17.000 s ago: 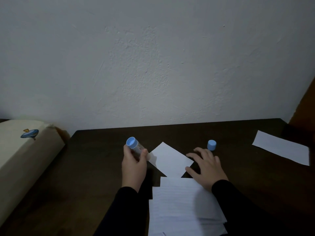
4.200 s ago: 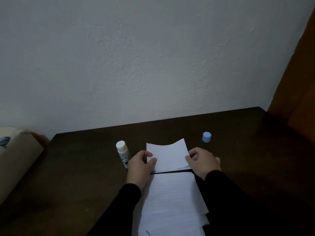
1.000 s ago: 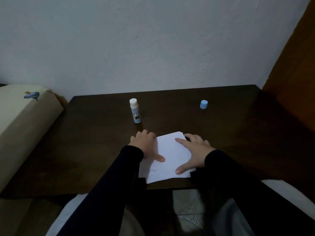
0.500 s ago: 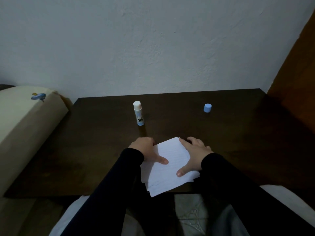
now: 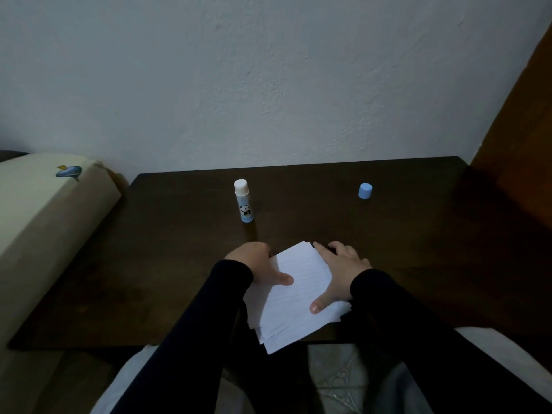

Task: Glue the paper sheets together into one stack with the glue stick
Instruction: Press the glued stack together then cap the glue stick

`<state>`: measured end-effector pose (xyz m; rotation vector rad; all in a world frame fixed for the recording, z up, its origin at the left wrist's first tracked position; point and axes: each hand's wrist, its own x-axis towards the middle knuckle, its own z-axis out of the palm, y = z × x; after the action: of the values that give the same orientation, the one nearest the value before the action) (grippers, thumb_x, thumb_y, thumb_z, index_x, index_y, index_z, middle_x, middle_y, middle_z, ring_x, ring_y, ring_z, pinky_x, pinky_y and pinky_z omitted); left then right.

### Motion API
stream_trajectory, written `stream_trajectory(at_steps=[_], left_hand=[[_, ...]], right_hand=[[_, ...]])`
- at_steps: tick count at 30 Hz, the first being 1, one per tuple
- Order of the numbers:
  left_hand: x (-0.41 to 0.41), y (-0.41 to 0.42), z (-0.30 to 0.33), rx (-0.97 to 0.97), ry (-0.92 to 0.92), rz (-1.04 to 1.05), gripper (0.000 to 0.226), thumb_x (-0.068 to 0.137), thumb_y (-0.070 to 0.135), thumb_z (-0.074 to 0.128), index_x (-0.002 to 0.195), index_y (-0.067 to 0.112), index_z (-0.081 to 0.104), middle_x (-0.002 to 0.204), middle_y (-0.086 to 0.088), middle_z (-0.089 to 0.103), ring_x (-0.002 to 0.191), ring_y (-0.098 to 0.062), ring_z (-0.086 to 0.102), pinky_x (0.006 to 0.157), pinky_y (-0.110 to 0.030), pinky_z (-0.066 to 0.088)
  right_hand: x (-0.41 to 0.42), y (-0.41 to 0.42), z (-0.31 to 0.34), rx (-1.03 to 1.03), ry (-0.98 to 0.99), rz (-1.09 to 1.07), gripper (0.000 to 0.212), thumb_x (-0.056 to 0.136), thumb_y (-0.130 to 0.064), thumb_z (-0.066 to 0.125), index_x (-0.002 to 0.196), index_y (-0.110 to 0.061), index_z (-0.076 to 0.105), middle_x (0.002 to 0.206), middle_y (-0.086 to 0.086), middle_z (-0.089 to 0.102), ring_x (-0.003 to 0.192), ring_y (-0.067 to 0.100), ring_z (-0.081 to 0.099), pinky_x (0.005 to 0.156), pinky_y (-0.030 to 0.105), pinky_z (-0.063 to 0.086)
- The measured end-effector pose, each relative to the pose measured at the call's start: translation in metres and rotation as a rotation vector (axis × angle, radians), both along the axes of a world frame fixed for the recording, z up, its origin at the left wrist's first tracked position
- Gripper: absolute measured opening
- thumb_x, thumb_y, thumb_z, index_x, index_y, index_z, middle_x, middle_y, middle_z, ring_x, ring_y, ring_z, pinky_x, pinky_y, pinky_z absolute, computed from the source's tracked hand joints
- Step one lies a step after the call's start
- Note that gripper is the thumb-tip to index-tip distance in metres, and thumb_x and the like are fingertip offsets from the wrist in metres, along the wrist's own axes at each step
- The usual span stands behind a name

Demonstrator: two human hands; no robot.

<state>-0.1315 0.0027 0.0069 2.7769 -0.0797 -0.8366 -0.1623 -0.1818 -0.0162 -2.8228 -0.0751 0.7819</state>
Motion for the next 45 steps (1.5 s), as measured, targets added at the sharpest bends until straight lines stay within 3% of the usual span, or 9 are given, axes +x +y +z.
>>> stream_trajectory(at_steps=[14,18,22,25,31,35,37,41,45], left_hand=[[-0.002,0.001,0.002,-0.042,0.043,-0.018,0.054,0.072,0.057,0.074,0.112,0.025,0.059,0.101,0.005,0.063,0.091,-0.012,0.057,0.081,-0.029,0.049],[-0.002,0.012,0.005,-0.282,0.076,0.054,0.033,0.077,0.041,0.076,0.104,0.027,0.063,0.096,0.009,0.065,0.090,-0.007,0.057,0.070,-0.025,0.041],[-0.002,0.018,0.007,-0.568,0.066,0.197,0.025,0.082,0.031,0.074,0.103,0.030,0.061,0.101,0.008,0.067,0.096,-0.010,0.062,0.082,-0.030,0.047],[-0.002,0.022,0.009,-0.771,0.003,0.285,0.027,0.082,0.028,0.074,0.104,0.029,0.060,0.103,0.006,0.068,0.095,-0.012,0.065,0.077,-0.030,0.050],[-0.004,0.017,0.003,-1.104,-0.172,0.487,0.035,0.081,0.024,0.075,0.110,0.028,0.056,0.112,0.001,0.065,0.101,-0.016,0.064,0.083,-0.036,0.053],[-0.010,0.004,0.001,-1.213,-0.206,0.596,0.034,0.083,0.027,0.073,0.112,0.029,0.056,0.114,0.001,0.063,0.106,-0.020,0.061,0.092,-0.049,0.051],[-0.013,-0.003,0.000,-1.256,-0.200,0.624,0.033,0.082,0.027,0.073,0.111,0.027,0.057,0.114,0.000,0.064,0.106,-0.021,0.061,0.091,-0.050,0.052],[-0.013,-0.011,-0.002,-1.249,-0.244,0.627,0.035,0.081,0.025,0.074,0.111,0.028,0.056,0.113,0.003,0.062,0.104,-0.016,0.059,0.085,-0.041,0.053],[-0.011,-0.016,-0.001,-1.242,-0.276,0.616,0.034,0.081,0.023,0.073,0.109,0.030,0.055,0.112,0.005,0.060,0.103,-0.013,0.057,0.086,-0.042,0.051]], right_hand=[[-0.002,0.002,0.005,0.004,0.015,-0.010,0.131,0.060,-0.057,0.084,0.152,-0.035,-0.007,0.159,0.004,0.001,0.146,0.029,0.003,0.114,0.057,0.012],[-0.002,0.001,0.006,0.053,-0.005,-0.046,0.129,0.061,-0.054,0.084,0.151,-0.036,-0.007,0.158,0.003,0.008,0.145,0.028,0.008,0.115,0.057,0.014],[0.005,-0.002,0.010,0.206,-0.033,-0.191,0.129,0.064,-0.048,0.085,0.152,-0.034,-0.008,0.155,0.001,0.019,0.141,0.025,0.021,0.115,0.054,0.023],[0.012,-0.006,0.014,0.425,-0.135,-0.419,0.126,0.064,-0.044,0.086,0.153,-0.031,-0.002,0.156,0.003,0.022,0.142,0.026,0.025,0.115,0.049,0.027],[0.016,-0.012,0.025,0.762,-0.176,-0.707,0.086,0.081,-0.054,0.068,0.148,-0.014,0.030,0.145,0.006,0.045,0.130,0.023,0.045,0.106,0.038,0.036],[0.015,-0.006,0.026,0.884,-0.173,-0.654,0.038,0.093,-0.045,0.057,0.118,-0.018,0.060,0.121,-0.001,0.063,0.100,0.010,0.060,0.083,0.027,0.047],[0.013,-0.002,0.029,1.007,-0.227,-0.645,0.019,0.097,-0.034,0.052,0.109,-0.020,0.058,0.104,-0.006,0.065,0.087,0.003,0.059,0.069,0.020,0.044],[0.014,0.001,0.029,1.051,-0.395,-0.627,0.017,0.098,-0.027,0.052,0.114,-0.028,0.050,0.105,-0.008,0.060,0.094,0.007,0.059,0.076,0.028,0.051],[0.014,0.001,0.028,0.976,-0.517,-0.558,0.017,0.097,-0.024,0.053,0.110,-0.033,0.046,0.101,-0.015,0.054,0.096,0.004,0.056,0.075,0.024,0.051]])
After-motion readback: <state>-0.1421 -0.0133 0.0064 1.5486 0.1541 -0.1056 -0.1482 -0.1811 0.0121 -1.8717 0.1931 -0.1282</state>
